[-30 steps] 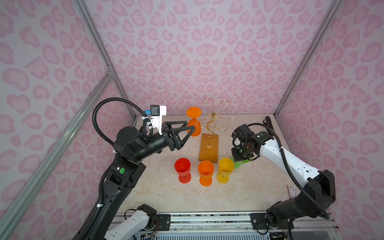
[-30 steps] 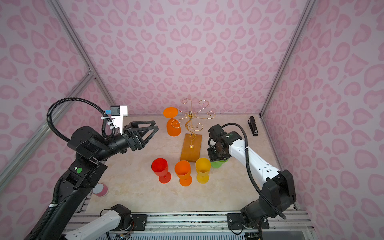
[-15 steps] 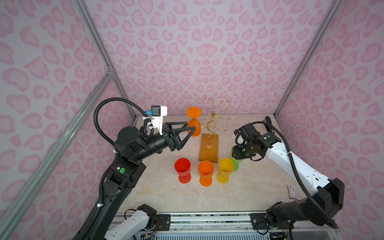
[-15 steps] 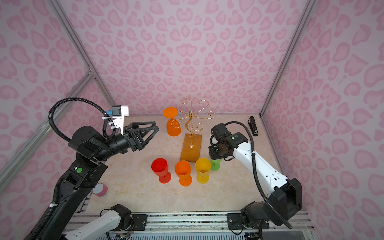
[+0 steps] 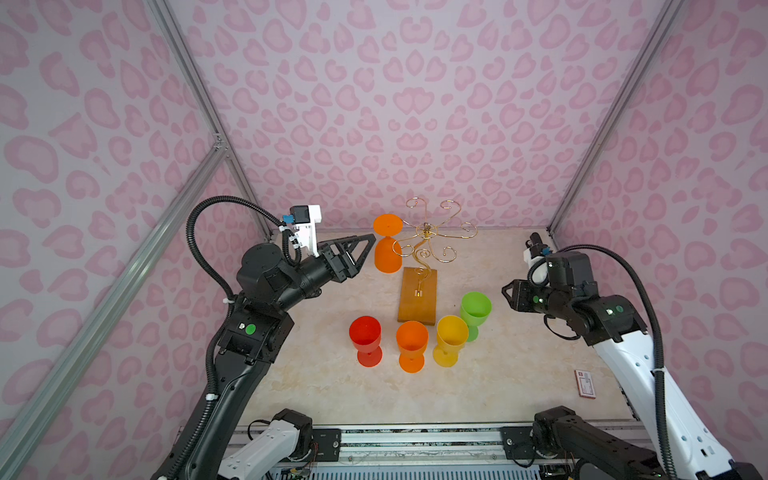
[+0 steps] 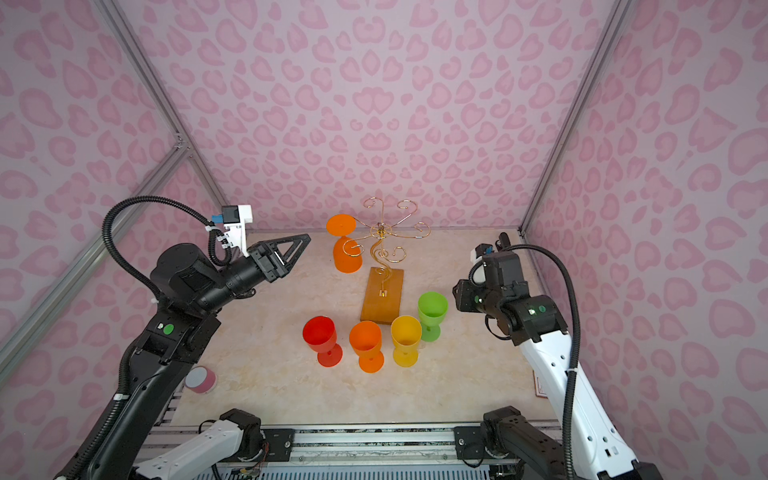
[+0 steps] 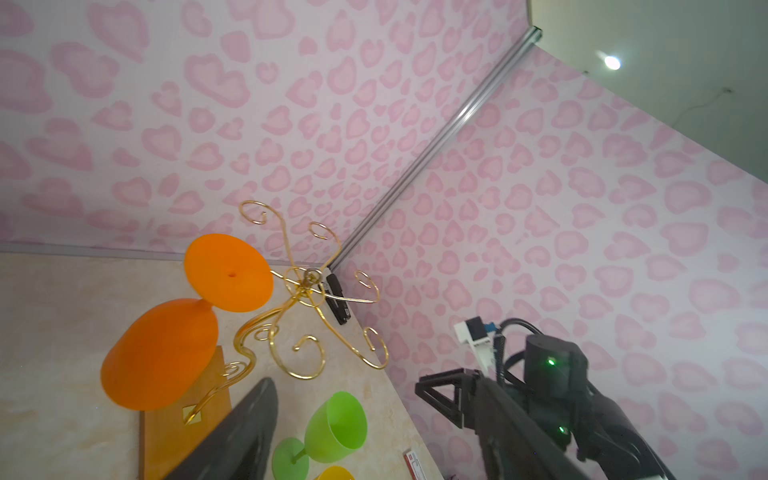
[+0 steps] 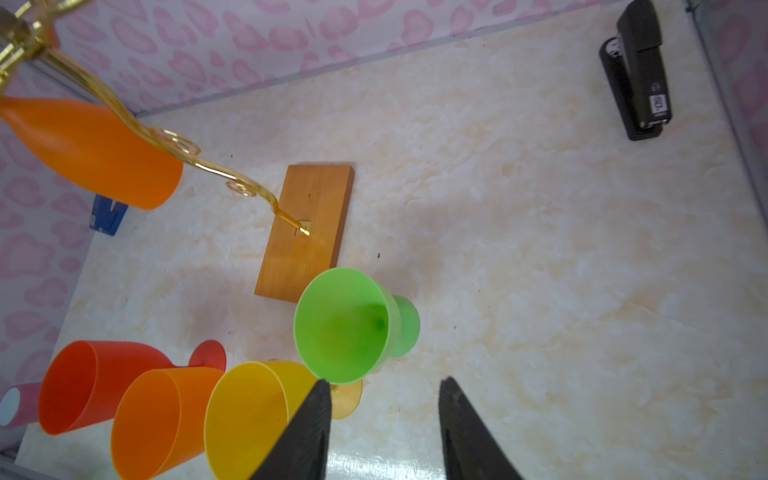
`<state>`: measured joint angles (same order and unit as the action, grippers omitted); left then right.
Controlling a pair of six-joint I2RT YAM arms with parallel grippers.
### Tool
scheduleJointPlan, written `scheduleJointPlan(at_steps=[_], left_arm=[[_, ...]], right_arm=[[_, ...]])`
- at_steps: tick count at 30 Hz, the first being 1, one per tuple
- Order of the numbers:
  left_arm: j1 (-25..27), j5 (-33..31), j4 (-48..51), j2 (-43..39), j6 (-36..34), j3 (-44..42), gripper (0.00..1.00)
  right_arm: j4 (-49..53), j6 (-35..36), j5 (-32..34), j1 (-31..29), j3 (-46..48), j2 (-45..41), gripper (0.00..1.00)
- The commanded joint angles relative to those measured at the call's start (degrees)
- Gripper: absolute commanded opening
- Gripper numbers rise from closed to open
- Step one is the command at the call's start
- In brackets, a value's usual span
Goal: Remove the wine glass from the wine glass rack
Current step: 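Raise the right gripper away from the green glass while the left reaches the rack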
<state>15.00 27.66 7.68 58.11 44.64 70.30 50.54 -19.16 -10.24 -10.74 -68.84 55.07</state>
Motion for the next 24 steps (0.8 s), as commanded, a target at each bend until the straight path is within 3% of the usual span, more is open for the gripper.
scheduleJointPlan(at_steps=[1,9,24], left_arm=[[-5.04,4.80,-3.54,3.84,10.27,-1.36,0.76],[-7.04,16.70,-15.44,16.53,23.50,-2.03,0.70],[-4.50,17.57,-21.77,23.94,26.70,-0.19,0.56]], right_arm=[[-4.72,-1.27,-1.44,2.57,2.09,-3.98,0.44],[-7.55,-2.21,-0.57,5.44,4.20,-8.48,0.50],[-9.15,-2.97,-2.76,7.36,6.52,-9.19,0.49]])
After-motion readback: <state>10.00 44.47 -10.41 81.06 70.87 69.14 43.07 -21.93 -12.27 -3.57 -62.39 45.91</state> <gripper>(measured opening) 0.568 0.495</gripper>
